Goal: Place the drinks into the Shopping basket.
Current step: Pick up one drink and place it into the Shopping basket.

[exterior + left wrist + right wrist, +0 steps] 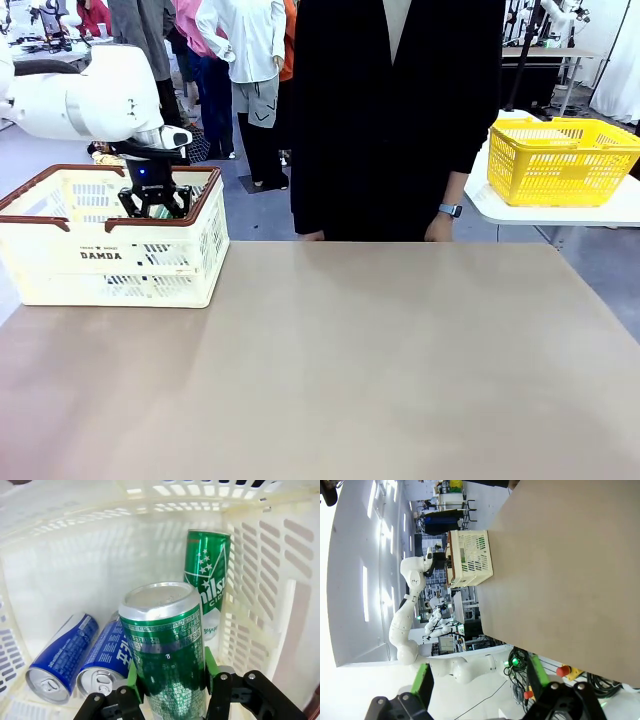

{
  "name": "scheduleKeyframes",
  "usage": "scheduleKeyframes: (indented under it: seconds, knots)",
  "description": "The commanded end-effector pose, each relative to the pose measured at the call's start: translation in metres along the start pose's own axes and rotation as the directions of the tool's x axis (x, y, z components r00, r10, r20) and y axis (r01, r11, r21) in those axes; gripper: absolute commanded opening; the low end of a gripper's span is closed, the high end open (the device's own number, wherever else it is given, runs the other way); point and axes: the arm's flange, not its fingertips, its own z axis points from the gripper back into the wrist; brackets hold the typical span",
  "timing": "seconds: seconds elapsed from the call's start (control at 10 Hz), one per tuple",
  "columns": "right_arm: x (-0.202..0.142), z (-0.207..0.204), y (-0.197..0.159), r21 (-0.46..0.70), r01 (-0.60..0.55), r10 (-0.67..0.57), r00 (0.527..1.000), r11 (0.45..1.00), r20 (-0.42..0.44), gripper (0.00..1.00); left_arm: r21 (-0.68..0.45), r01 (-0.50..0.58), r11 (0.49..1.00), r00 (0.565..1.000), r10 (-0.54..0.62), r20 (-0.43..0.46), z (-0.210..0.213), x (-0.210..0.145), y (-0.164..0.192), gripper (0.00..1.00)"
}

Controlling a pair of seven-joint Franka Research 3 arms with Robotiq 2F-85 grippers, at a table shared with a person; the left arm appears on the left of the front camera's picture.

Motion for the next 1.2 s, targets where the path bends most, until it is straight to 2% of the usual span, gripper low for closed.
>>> scheduleKeyframes:
  seconds: [0.0,0.2,0.3,0.4,0.5,1.1]
  knots:
    - [-0.001,0.003,0.001,-0.003,-0.017,0.017,1.000,1.000,-0.014,1.00,-0.004,0.004,1.000,1.000,-0.004,-0.013,-0.002,-0.005,0.004,0.00]
    - [-0.001,0.003,0.001,-0.003,-0.017,0.017,1.000,1.000,-0.014,1.00,-0.015,0.006,1.000,1.000,-0.007,-0.021,-0.007,-0.004,0.002,0.00]
    - [-0.001,0.003,0.001,-0.003,-0.017,0.017,1.000,1.000,-0.014,1.00,-0.017,0.005,1.000,1.000,-0.005,-0.023,-0.007,-0.004,0.001,0.35]
    - [-0.001,0.003,0.001,-0.003,-0.017,0.017,1.000,1.000,-0.014,1.00,-0.015,0.005,1.000,1.000,-0.006,-0.018,-0.007,-0.004,0.003,0.92]
    - [-0.001,0.003,0.001,-0.003,-0.017,0.017,1.000,1.000,-0.014,1.00,-0.021,0.001,1.000,1.000,-0.002,-0.013,-0.005,-0.005,0.003,1.00]
    - [-0.001,0.003,0.001,-0.003,-0.017,0.017,1.000,1.000,-0.014,1.00,-0.044,0.001,0.999,1.000,0.000,0.027,0.012,-0.009,0.007,1.00]
